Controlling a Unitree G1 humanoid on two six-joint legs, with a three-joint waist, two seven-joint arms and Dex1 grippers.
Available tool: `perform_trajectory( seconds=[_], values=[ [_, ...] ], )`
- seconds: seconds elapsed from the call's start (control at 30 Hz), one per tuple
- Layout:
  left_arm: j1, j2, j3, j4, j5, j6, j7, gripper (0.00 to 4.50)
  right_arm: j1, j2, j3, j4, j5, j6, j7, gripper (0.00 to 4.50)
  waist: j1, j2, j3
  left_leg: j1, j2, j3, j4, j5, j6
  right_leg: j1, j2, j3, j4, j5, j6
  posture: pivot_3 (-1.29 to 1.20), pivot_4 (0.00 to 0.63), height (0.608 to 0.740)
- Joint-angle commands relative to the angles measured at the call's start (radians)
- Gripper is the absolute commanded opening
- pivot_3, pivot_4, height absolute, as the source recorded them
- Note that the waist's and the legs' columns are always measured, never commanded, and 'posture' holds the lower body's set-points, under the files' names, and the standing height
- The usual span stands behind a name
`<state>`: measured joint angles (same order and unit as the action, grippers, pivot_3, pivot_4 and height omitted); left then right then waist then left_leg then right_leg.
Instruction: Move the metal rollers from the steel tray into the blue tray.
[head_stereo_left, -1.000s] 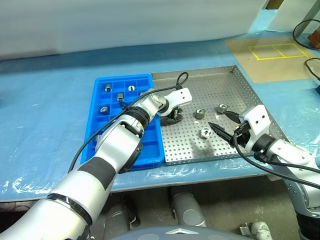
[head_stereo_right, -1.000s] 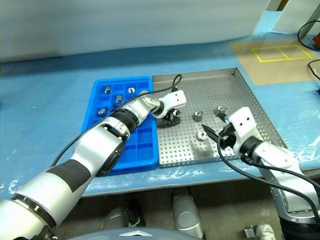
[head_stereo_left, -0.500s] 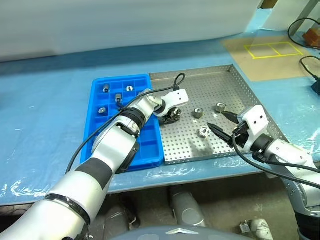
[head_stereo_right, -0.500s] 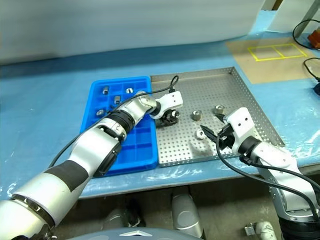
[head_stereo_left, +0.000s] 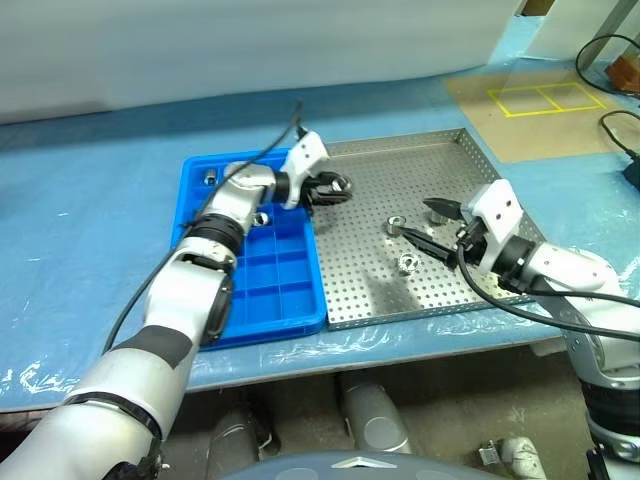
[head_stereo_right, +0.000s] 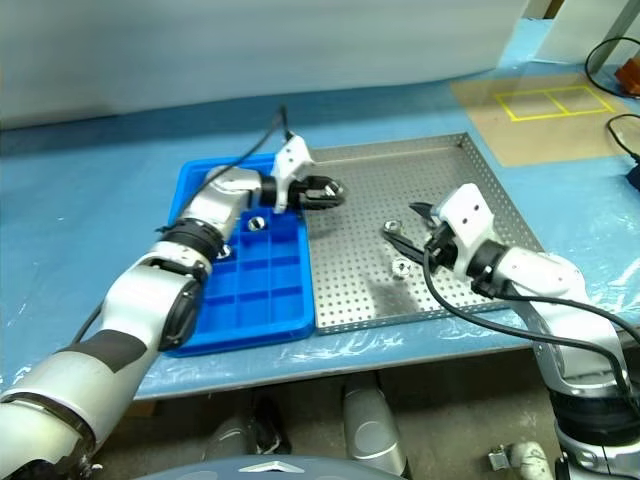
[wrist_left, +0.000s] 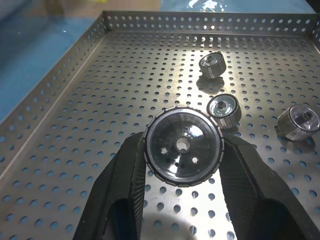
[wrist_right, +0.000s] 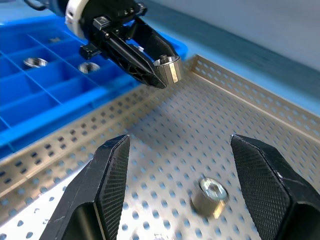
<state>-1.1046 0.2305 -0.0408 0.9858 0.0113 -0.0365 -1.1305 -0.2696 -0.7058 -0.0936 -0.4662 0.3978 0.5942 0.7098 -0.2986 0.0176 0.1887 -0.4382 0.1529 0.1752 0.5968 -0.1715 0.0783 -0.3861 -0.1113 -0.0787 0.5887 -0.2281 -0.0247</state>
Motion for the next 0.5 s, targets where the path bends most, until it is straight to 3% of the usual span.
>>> perform_trajectory(
  seconds=[0.03,0.13,0.23,0.5],
  values=[
    [0.121,0.073,0.032,-0.265,-0.098,0.099,-0.073,1.76,-0.107,0.027,0.068,0.044,0.012,-0.042,0.058,3.30,0.014,0.000,0.000,0.000,0.000,0.000,0.000,0.000,0.000,0.000,0.000,0.000,0.001,0.000,0.000,-0.42,0.150,0.740],
    [0.261,0.146,0.047,-0.545,-0.180,0.232,-0.100,1.76,-0.194,0.071,0.149,0.115,0.000,-0.071,0.114,3.30,0.042,-0.001,0.001,-0.001,0.002,0.000,0.000,0.000,0.000,-0.003,0.000,0.000,0.005,0.000,-0.001,-0.33,0.150,0.740],
    [0.388,0.215,0.065,-0.774,-0.263,0.337,-0.108,1.76,-0.249,0.103,0.217,0.183,-0.013,-0.107,0.179,3.30,0.101,-0.001,0.001,-0.001,0.002,0.000,0.001,0.002,-0.003,-0.007,-0.001,0.001,0.016,-0.002,-0.005,-0.26,0.150,0.740],
    [0.696,0.365,0.070,-1.073,-0.337,0.443,-0.081,1.76,-0.342,0.168,0.352,0.365,-0.059,-0.197,0.342,3.30,0.273,0.001,0.002,0.006,0.008,0.003,-0.002,0.008,-0.020,-0.008,0.002,0.005,0.022,-0.003,-0.006,-0.08,0.150,0.740]
  ],
)
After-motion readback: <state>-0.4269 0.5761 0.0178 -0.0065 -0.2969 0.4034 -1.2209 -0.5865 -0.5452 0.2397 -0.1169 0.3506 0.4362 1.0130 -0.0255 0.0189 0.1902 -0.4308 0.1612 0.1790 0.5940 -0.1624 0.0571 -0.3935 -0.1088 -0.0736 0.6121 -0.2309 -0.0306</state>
